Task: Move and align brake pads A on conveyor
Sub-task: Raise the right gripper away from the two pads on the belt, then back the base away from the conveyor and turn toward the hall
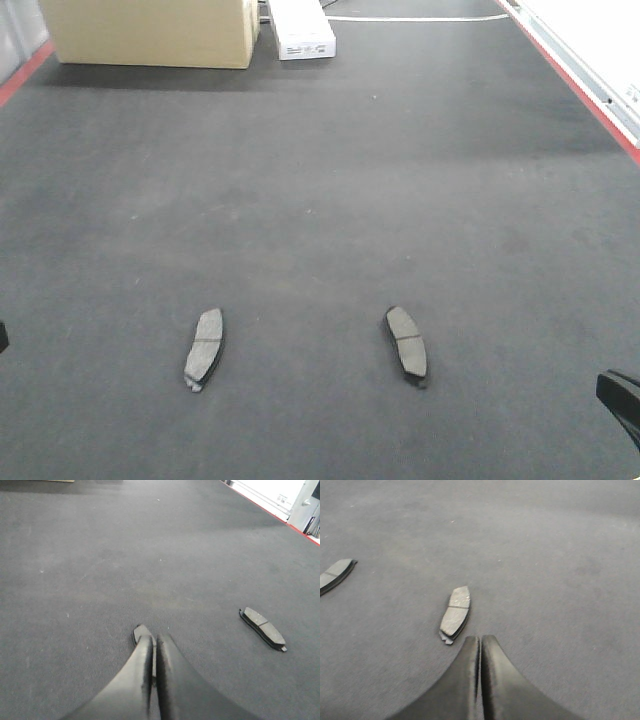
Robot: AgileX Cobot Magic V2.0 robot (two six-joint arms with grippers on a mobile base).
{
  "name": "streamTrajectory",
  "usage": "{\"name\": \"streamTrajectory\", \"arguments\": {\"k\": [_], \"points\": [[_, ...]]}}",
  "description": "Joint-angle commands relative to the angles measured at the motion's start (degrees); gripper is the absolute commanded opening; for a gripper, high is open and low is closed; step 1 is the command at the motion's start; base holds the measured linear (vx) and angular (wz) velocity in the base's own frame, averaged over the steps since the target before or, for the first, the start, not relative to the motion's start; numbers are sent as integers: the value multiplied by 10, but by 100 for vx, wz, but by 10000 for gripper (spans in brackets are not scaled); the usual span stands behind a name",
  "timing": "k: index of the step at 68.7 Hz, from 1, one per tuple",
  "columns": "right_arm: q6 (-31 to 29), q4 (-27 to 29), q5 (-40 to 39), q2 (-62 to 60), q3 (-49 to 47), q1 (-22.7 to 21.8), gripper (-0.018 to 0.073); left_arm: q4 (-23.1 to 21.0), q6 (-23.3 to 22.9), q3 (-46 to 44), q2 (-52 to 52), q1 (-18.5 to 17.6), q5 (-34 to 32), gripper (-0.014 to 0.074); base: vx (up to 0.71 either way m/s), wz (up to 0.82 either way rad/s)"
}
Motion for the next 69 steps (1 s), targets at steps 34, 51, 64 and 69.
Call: {"name": "streamTrajectory", "arguments": {"k": [34, 51, 64, 69], "points": [[-4, -6, -38, 5, -15, -2, -10, 2, -4, -16, 2, -2, -41, -6, -13, 3], [-4, -6, -38, 5, -15, -2, -10, 2, -4, -16, 2, -2, -40, -6, -8, -12], [-4, -6, -38, 5, -15, -2, -10, 2, -4, -16, 2, -2, -40, -6, -11, -17], [-4, -6, -38, 5, -15, -2, -10, 2, -4, -16, 2, -2, -40, -6, -12, -14]]}}
